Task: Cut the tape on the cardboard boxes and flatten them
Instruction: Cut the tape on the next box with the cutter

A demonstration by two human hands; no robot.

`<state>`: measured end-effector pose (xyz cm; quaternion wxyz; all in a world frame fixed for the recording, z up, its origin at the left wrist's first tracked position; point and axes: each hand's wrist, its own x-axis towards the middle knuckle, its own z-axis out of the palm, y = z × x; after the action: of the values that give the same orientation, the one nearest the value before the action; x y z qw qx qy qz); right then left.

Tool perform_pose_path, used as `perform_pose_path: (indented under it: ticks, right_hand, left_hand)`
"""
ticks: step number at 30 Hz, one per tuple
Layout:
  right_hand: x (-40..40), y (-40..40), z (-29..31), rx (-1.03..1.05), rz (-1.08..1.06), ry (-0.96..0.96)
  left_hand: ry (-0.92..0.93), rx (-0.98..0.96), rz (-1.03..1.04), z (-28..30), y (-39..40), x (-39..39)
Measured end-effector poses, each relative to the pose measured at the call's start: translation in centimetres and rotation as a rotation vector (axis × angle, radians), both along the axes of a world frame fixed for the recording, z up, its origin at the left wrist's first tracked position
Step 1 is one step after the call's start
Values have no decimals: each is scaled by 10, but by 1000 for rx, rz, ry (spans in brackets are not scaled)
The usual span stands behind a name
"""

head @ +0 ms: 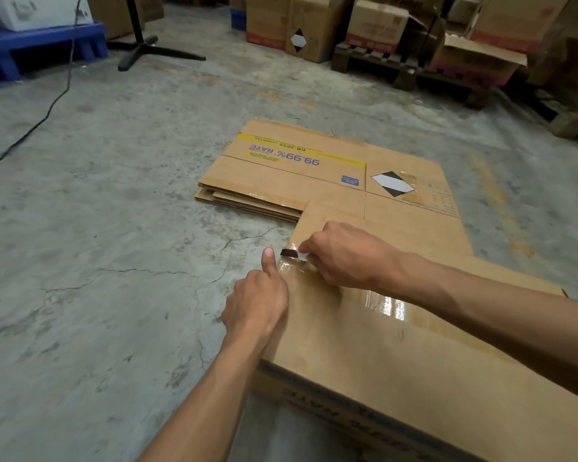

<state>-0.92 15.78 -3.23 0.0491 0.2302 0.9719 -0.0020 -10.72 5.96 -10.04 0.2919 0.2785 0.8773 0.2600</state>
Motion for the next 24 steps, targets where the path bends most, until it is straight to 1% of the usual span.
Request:
perform_pose_path:
  ticks: [8,11,15,24]
  right_hand:
    - [-11,-7,2,121,-37,-40]
    - [-11,-11,3,108,-71,-42]
    - [-16,-15,8,128,-52,-76]
    - [-1,-13,7,113,-103,-33]
  left_hand:
    - [42,-2,-21,0,-1,0]
    - [-10,4,8,-3,0,-2]
    - [-50,7,44,-3,1,-2]
    - [25,-8,16,3,-4,2]
